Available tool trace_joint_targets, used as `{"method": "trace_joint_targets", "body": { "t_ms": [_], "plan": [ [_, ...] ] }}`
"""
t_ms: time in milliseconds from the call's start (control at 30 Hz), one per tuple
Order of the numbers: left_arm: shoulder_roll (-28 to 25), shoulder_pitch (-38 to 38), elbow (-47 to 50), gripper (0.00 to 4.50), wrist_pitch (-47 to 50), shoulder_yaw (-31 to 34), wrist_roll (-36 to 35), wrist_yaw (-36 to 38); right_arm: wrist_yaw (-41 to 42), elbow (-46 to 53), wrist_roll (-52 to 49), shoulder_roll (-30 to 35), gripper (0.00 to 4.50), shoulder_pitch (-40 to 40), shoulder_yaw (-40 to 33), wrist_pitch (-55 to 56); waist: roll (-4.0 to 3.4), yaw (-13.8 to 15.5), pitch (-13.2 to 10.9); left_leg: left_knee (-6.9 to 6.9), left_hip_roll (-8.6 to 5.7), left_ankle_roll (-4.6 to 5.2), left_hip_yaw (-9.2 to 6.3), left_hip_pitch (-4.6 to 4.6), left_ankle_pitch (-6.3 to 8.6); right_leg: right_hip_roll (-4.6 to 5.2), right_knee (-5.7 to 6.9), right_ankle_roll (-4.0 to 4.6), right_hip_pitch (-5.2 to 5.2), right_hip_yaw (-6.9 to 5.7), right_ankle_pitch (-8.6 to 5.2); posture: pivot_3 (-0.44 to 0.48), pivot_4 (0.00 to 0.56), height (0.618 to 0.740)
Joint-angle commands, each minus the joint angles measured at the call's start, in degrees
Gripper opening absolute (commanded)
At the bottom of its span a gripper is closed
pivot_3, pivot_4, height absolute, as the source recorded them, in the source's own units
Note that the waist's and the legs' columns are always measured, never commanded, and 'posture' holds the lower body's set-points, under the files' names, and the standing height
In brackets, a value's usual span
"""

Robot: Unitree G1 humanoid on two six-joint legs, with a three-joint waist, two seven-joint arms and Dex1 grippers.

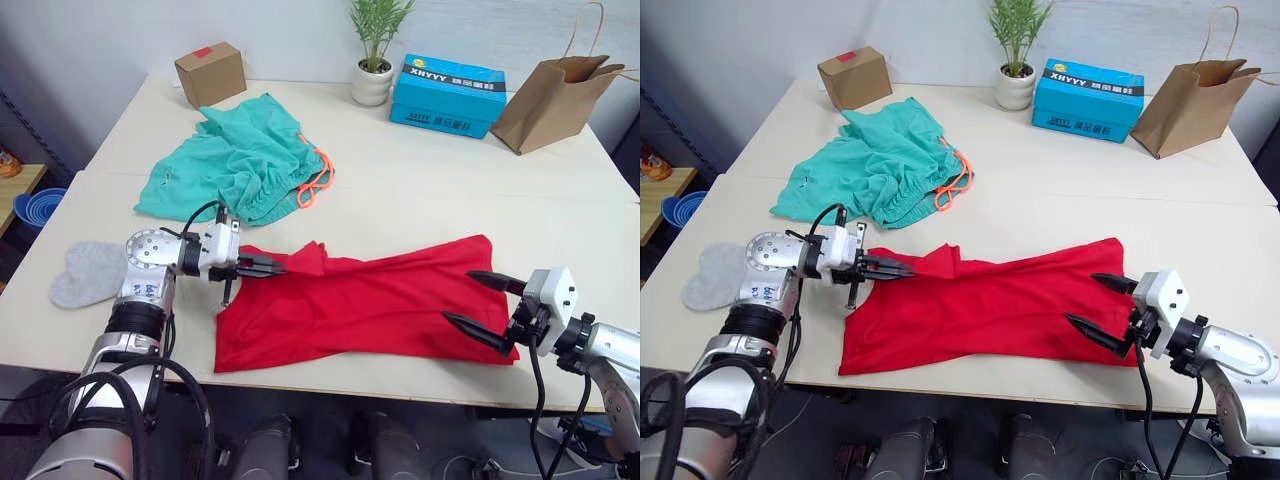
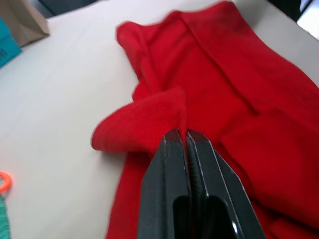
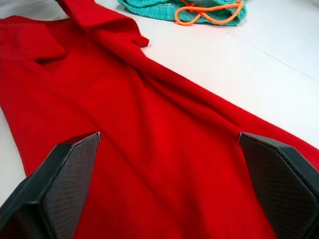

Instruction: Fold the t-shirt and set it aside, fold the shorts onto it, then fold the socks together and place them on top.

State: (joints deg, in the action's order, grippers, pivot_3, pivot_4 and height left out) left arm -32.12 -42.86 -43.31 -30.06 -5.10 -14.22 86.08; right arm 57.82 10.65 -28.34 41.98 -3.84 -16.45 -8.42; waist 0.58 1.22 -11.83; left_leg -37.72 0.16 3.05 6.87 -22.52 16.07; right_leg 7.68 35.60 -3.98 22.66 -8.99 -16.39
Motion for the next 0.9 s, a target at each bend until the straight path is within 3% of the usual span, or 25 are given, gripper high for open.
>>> {"method": "trace_joint_targets", "body": {
  "t_ms": [33, 133, 300, 433, 700, 800, 900],
  "plan": [
    [-1.45, 0.02, -0.71, 0.02, -5.83, -1.79, 0.15, 6.42, 0.2, -0.23, -0.38, -0.21, 4.5, -0.64, -1.77, 1.42, 0.0, 0.02, 0.0, 0.0, 0.0, 0.0, 0.0, 0.0, 0.02, 0.01, -0.01, 0.0, 0.0, 0.01, 0.0, 0.0, 0.15, 0.74],
    [-1.34, -0.68, -2.64, 0.02, -7.88, -2.75, 1.24, 4.98, 0.22, -0.55, -0.21, -0.17, 4.5, -0.76, -1.49, 1.65, 0.0, 0.06, 0.0, 0.0, 0.0, 0.03, 0.0, 0.0, 0.07, 0.02, -0.02, 0.0, 0.0, 0.01, 0.0, 0.0, 0.15, 0.74],
    [-1.27, -1.56, -3.07, 0.02, -1.22, -2.93, 0.33, 4.72, 0.3, -0.89, -0.07, -0.16, 4.5, -0.72, -0.97, 1.74, 0.0, 0.09, 0.0, -0.01, 0.0, 0.07, 0.0, -0.02, 0.1, 0.02, -0.03, 0.0, 0.0, -0.01, 0.0, 0.0, 0.15, 0.74],
    [-2.65, -1.96, 0.35, 0.94, 6.53, -2.75, 0.27, 3.51, 0.95, -1.15, -0.26, 0.57, 4.5, -0.57, -0.98, 1.09, 0.0, 0.07, 0.0, -0.01, 0.0, 0.08, 0.0, -0.02, 0.1, 0.0, -0.01, 0.0, 0.0, -0.02, 0.0, 0.0, 0.15, 0.74],
    [-7.11, -4.12, 19.08, 3.45, 55.09, -0.41, -5.95, -5.95, 3.42, -0.89, -3.12, 3.89, 4.5, -0.8, -3.43, -3.38, 0.0, 0.04, 0.0, -0.01, 0.02, 0.08, -0.01, -0.02, 0.1, -0.04, 0.0, -0.01, -0.01, 0.0, 0.0, 0.0, 0.15, 0.74],
    [-5.97, -5.27, 25.58, 4.38, 67.96, -2.83, -3.02, -14.23, 3.18, 0.05, -3.65, 3.98, 4.5, -0.21, -3.47, -4.65, 0.0, 0.27, 0.0, -0.04, 0.0, 0.09, -0.09, -0.02, 0.1, -0.03, 0.01, -0.02, -0.09, -0.01, 0.0, 0.0, 0.15, 0.74],
    [-1.63, -6.67, 28.94, 4.45, 77.14, -3.36, -1.45, -24.03, 2.9, 0.85, -3.68, 3.39, 4.5, 0.32, -2.79, -5.28, 0.0, 0.32, 0.0, -0.04, -0.01, 0.09, -0.1, -0.02, 0.1, -0.03, -0.02, -0.04, -0.11, 0.01, 0.01, 0.0, 0.15, 0.74]
  ]
}}
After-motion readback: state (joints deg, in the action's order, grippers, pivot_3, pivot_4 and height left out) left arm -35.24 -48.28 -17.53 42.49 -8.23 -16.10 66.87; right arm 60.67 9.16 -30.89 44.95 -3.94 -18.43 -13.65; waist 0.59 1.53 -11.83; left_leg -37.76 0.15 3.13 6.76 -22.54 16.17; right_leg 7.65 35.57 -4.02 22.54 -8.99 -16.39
